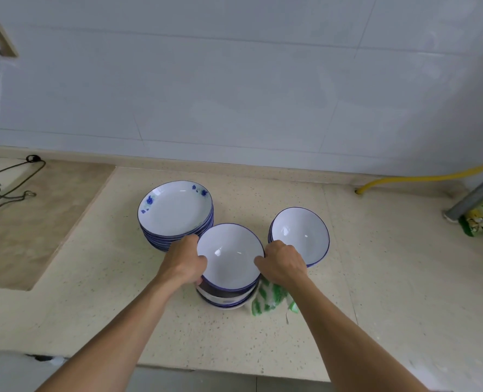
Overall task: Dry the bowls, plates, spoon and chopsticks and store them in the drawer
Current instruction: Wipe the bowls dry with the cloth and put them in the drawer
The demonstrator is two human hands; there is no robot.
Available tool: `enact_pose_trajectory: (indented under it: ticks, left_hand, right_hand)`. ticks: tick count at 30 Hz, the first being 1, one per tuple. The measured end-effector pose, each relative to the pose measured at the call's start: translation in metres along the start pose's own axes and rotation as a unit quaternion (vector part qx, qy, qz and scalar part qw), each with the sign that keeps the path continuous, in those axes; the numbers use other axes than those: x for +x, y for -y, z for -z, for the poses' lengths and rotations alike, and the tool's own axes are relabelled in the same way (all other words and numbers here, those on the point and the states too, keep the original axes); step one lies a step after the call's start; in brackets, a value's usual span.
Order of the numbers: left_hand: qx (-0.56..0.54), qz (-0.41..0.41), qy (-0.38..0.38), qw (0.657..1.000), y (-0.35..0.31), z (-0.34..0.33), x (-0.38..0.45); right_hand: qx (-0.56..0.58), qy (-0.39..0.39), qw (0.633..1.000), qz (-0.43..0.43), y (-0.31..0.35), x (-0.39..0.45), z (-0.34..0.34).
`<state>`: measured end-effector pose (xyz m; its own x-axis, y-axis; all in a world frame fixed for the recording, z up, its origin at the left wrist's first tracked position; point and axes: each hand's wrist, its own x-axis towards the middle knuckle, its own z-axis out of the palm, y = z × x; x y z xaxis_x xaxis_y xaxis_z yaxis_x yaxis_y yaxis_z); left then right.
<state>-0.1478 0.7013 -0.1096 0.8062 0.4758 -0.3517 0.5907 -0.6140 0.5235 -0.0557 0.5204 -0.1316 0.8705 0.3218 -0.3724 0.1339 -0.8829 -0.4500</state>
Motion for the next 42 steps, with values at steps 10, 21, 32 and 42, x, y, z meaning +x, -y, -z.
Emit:
enact_pose_trajectory:
  ticks: [10, 21, 32, 42]
  left_hand:
    - [-0.145, -0.069, 0.007, 0.987, -0.082, 0.004, -0.024]
    - [-0.384, -0.008, 0.322, 0.865, -0.215, -0.121, -0.103]
    - [-0.315, -0.027, 0.347, 0.883, -0.324, -0.308, -0.224]
    - [-0.066, -0.183, 0.207, 0.959, -0.368, -0.436, -0.300]
  right_hand:
    - [0.296, -0.025, 0.954, -0.046, -0.057, -0.047, 0.068]
    - [0.403, -0.139, 0.890, -0.159, -0.206, -0.164, 0.133]
    - [0.396, -0.264, 0.843, -0.249, -0.410, -0.310, 0.156]
    - [0.446, -0.342, 0.766, -0.311, -0.553, -0.394, 0.165]
